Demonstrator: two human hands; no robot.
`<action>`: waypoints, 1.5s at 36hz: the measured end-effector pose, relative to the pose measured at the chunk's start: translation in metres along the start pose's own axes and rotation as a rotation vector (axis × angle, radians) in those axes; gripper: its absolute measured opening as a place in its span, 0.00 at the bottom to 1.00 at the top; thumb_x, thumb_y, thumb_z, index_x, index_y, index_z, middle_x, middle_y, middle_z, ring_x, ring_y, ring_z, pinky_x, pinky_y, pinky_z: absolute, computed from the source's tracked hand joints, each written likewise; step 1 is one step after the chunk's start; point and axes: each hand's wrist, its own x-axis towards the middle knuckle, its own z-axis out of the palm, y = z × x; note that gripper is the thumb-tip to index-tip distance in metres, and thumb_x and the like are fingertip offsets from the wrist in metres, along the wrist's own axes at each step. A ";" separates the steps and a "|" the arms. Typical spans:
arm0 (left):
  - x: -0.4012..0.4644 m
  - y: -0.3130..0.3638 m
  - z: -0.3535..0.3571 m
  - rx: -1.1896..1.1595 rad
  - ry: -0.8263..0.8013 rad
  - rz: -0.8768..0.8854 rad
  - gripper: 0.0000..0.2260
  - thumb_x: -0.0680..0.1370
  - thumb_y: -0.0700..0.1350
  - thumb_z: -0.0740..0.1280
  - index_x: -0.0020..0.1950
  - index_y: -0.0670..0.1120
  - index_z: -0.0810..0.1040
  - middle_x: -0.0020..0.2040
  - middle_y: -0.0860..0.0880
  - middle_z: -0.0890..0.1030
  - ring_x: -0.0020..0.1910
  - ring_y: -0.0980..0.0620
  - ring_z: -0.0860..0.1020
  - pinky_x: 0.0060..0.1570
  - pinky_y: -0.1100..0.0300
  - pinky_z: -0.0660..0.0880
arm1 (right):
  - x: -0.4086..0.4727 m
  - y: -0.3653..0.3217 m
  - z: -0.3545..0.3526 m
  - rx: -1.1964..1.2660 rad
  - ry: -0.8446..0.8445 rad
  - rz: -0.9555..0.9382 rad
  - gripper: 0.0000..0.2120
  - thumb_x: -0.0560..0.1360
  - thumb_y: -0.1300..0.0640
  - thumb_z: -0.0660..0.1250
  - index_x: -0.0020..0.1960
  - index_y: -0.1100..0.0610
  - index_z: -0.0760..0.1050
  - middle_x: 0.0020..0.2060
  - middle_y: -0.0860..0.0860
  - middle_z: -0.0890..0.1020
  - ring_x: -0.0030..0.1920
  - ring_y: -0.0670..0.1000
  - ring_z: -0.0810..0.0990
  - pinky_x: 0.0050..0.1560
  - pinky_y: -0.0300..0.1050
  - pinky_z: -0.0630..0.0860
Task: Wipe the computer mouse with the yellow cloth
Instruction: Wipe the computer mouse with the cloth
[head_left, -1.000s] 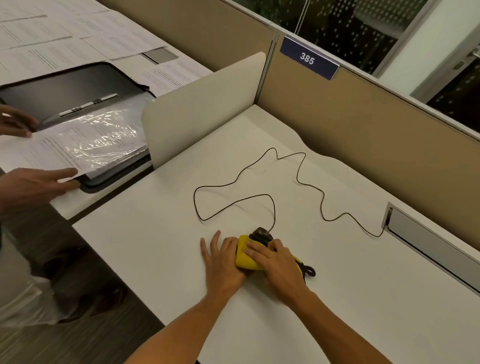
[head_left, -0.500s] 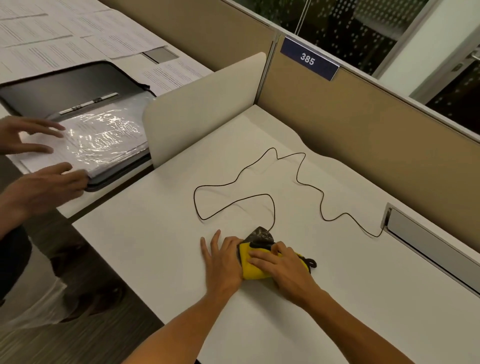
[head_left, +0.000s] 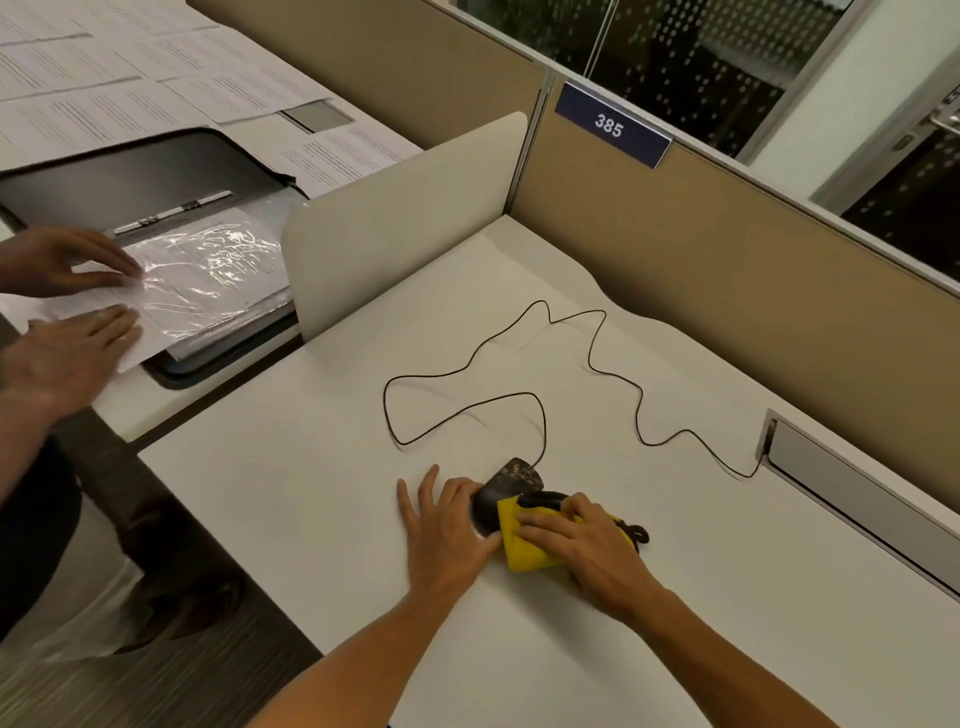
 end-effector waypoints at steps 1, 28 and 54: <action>0.000 -0.001 0.000 -0.004 0.003 0.005 0.26 0.67 0.69 0.65 0.58 0.57 0.75 0.58 0.59 0.78 0.74 0.47 0.63 0.75 0.36 0.47 | -0.002 0.003 0.001 0.016 0.028 0.046 0.39 0.63 0.62 0.77 0.69 0.41 0.68 0.68 0.39 0.74 0.52 0.52 0.68 0.42 0.47 0.76; 0.000 -0.001 0.001 -0.025 0.034 0.024 0.27 0.66 0.70 0.66 0.57 0.55 0.75 0.56 0.58 0.79 0.73 0.47 0.65 0.74 0.36 0.49 | 0.023 -0.011 0.020 0.514 0.282 0.615 0.32 0.72 0.72 0.61 0.69 0.44 0.73 0.53 0.32 0.72 0.51 0.47 0.70 0.54 0.34 0.70; 0.002 0.001 0.001 0.034 -0.047 -0.021 0.23 0.69 0.66 0.64 0.57 0.55 0.76 0.57 0.58 0.80 0.73 0.48 0.65 0.74 0.37 0.48 | 0.046 -0.053 -0.017 0.173 0.051 0.323 0.26 0.78 0.59 0.65 0.74 0.48 0.66 0.69 0.50 0.71 0.62 0.59 0.73 0.60 0.57 0.75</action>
